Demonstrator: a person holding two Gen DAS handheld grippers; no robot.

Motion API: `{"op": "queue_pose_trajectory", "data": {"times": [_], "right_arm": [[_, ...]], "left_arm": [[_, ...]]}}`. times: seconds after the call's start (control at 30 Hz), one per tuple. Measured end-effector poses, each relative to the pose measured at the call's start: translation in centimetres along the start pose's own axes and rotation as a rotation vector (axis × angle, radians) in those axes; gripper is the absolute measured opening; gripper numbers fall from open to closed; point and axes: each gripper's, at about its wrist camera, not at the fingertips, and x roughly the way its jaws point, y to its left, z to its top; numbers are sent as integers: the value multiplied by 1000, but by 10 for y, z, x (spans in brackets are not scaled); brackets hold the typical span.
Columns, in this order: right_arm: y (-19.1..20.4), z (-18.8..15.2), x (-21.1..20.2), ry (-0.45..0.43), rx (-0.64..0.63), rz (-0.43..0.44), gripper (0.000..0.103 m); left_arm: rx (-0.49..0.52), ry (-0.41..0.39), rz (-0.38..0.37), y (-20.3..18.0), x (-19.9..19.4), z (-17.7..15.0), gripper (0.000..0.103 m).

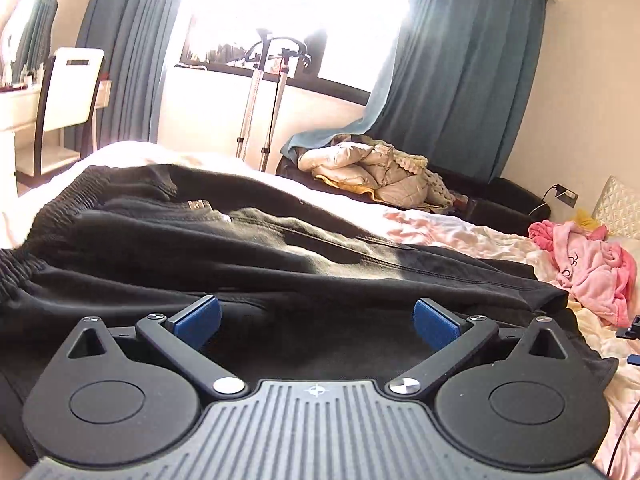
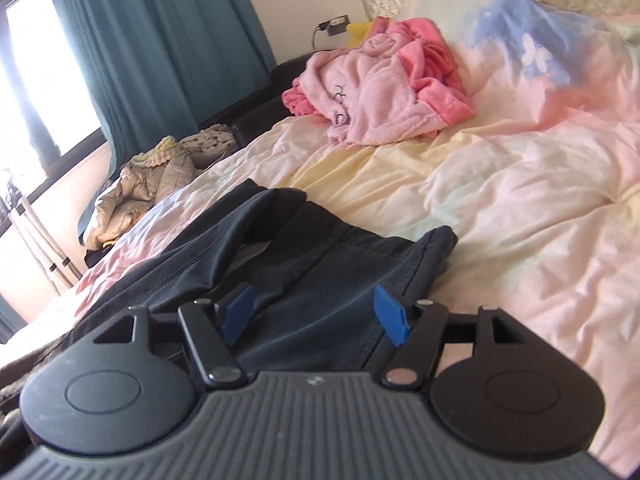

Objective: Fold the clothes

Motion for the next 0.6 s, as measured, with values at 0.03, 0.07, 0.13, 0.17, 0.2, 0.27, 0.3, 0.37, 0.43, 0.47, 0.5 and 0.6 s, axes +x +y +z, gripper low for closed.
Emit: {"op": "queue_pose_trajectory", "data": {"times": [0.03, 0.07, 0.13, 0.17, 0.2, 0.27, 0.3, 0.37, 0.43, 0.47, 0.5, 0.6], "right_arm": [[-10, 2, 0, -5, 45, -26, 69], [-20, 2, 4, 6, 92, -43, 70], [-41, 2, 14, 33, 186, -74, 70], [-51, 2, 19, 46, 233, -90, 70], [-59, 0, 26, 64, 273, -86, 70], [-67, -4, 42, 115, 325, -51, 69], [-70, -7, 50, 140, 350, -33, 69], [-68, -7, 60, 147, 327, -9, 66], [-65, -6, 65, 122, 315, 26, 60], [-65, -7, 66, 113, 333, 49, 56], [-64, -8, 68, 116, 360, 60, 56], [-55, -12, 76, 132, 380, 69, 55]], "left_arm": [[17, -3, 8, 6, -8, 5, 103], [24, -5, 16, 12, -16, 11, 103], [-10, -7, 23, 29, -28, 20, 103], [-34, -10, 30, 40, -35, 24, 103], [-64, -18, 47, 52, -41, 28, 103], [-127, -48, 96, 75, -51, 31, 103], [-161, -65, 119, 87, -56, 32, 103], [-252, -90, 147, 108, -63, 29, 103], [-352, -111, 169, 129, -67, 26, 103], [-402, -120, 174, 138, -67, 25, 103], [-443, -128, 182, 146, -66, 25, 103], [-517, -140, 212, 161, -60, 26, 103]]}}
